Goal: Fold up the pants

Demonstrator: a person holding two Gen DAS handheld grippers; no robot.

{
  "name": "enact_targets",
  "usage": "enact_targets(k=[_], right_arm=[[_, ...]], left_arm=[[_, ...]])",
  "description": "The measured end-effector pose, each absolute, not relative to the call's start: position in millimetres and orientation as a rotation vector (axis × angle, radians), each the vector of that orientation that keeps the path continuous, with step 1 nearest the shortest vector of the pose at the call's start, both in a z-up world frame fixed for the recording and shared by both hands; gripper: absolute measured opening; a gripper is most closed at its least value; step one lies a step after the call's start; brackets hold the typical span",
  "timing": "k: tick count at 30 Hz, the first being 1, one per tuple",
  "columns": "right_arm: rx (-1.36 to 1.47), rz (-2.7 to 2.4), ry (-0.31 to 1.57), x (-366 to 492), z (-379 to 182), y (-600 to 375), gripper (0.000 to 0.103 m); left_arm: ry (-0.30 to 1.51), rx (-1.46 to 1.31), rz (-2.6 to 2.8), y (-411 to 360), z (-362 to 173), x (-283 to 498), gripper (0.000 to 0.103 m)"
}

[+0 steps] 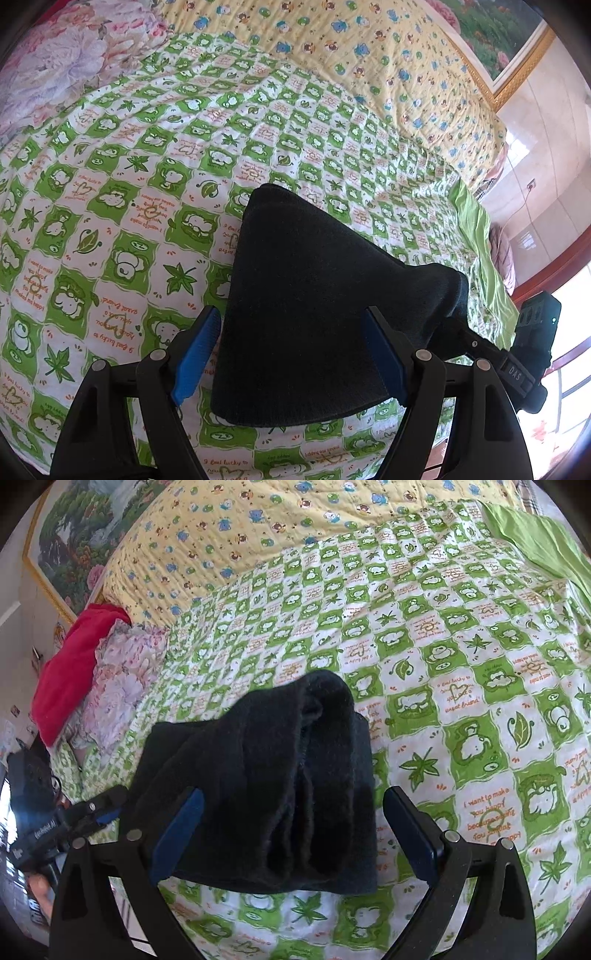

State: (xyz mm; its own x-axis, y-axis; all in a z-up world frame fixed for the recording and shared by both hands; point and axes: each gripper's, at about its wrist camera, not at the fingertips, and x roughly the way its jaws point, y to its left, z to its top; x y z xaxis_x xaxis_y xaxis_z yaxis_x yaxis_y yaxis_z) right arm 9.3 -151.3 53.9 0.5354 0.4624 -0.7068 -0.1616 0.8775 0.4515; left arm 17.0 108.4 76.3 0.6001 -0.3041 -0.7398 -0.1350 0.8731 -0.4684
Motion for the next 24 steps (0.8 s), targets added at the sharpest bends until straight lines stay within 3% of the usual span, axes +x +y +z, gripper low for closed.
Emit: enact_targets(k=[5,19,24], right_arm=[[0.368,0.4,0.966,11.3,41.5,-157.6,0.081],[0.421,0.476,0.983,8.7,23.8,-168.1,0.072],[0.425,0.498,0.982,12.1,21.2,-168.0,0.072]], left_arm=[[0.959,-0.514,-0.103,106.6,67.7,24.8,0.079],[0.996,-0.512,-0.1,105.6,40.2,43.2,0.08],[0.992,-0.518,-0.116,107.3,36.1,45.5,0.074]])
